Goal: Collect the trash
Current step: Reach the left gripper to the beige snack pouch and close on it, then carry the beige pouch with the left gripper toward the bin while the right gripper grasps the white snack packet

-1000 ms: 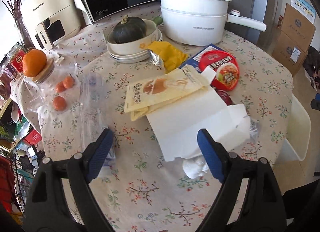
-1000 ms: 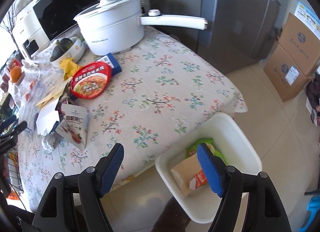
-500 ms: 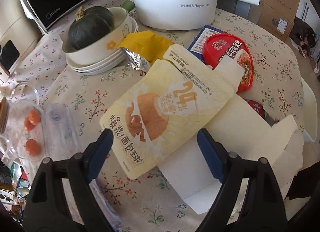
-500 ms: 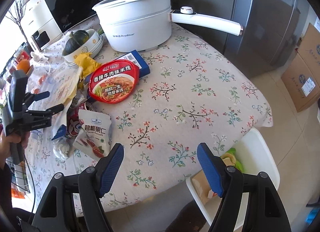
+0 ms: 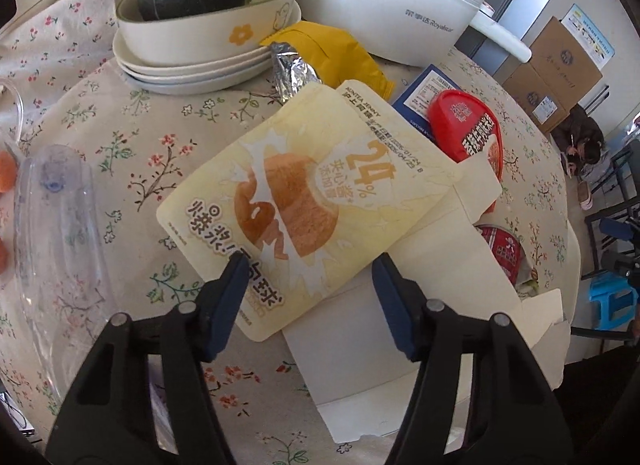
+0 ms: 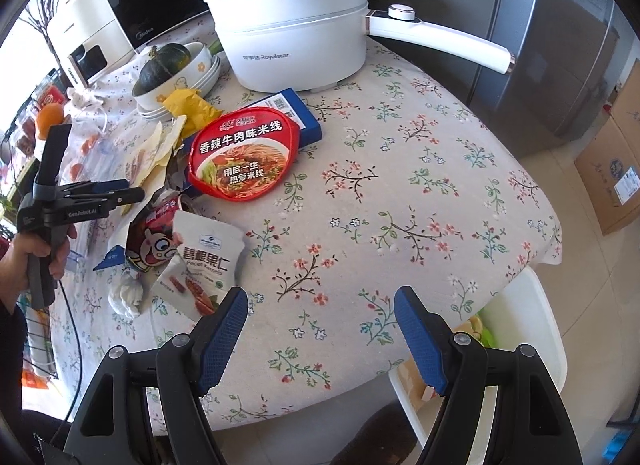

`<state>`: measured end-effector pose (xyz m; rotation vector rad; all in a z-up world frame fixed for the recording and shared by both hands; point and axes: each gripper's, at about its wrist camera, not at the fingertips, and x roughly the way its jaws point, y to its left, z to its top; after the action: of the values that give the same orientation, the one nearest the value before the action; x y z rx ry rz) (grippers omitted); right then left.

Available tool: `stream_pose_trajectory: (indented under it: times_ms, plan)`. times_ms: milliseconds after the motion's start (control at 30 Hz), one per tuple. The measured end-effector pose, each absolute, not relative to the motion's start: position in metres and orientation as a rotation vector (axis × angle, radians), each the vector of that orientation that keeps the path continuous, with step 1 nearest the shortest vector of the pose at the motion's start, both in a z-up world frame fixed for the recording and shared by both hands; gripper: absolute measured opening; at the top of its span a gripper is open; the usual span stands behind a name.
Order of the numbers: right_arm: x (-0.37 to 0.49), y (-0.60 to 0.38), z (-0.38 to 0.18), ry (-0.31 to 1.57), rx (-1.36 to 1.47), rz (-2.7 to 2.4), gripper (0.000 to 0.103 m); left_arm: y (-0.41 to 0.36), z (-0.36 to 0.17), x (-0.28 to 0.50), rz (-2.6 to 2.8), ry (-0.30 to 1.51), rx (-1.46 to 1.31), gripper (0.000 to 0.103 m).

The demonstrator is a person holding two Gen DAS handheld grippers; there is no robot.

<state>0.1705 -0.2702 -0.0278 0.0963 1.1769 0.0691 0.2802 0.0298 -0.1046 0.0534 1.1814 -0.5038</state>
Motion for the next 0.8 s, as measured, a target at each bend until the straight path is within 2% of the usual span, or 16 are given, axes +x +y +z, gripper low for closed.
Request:
stream_pose_trajectory:
  times_ms: [100,167,200,233,267,300,367,433,800]
  plan:
    - [0.171,-0.267,-0.029,1.180,0.094,0.074,0.077,0.039,-0.108,0.282,-0.506,1.196,-0.026,0.064]
    - [0.170,-0.265,-0.029,1.182,0.096,0.077,0.077,0.040,-0.108,0.281,-0.498,1.180,-0.038,0.060]
    - [0.170,-0.265,-0.029,1.182,0.095,0.078,0.077,0.040,-0.107,0.281,-0.496,1.175,-0.048,0.050]
    - [0.170,-0.264,-0.029,1.182,0.095,0.077,0.077,0.041,-0.107,0.280,-0.492,1.171,-0.060,0.034]
    - [0.170,-0.264,-0.029,1.182,0.094,0.076,0.077,0.042,-0.107,0.281,-0.486,1.172,-0.070,0.027]
    - [0.170,-0.264,-0.029,1.183,0.095,0.076,0.077,0.044,-0.107,0.281,-0.481,1.176,-0.077,0.015]
    - [0.171,-0.264,-0.029,1.182,0.097,0.077,0.077,0.044,-0.106,0.281,-0.450,1.173,-0.060,0.004]
    - [0.171,-0.263,-0.029,1.180,0.099,0.077,0.077,0.045,-0.104,0.278,-0.418,1.162,-0.037,0.001]
    - [0.175,-0.236,-0.030,1.168,0.080,0.152,0.077,0.057,-0.044,0.231,-0.288,0.998,-0.092,0.000]
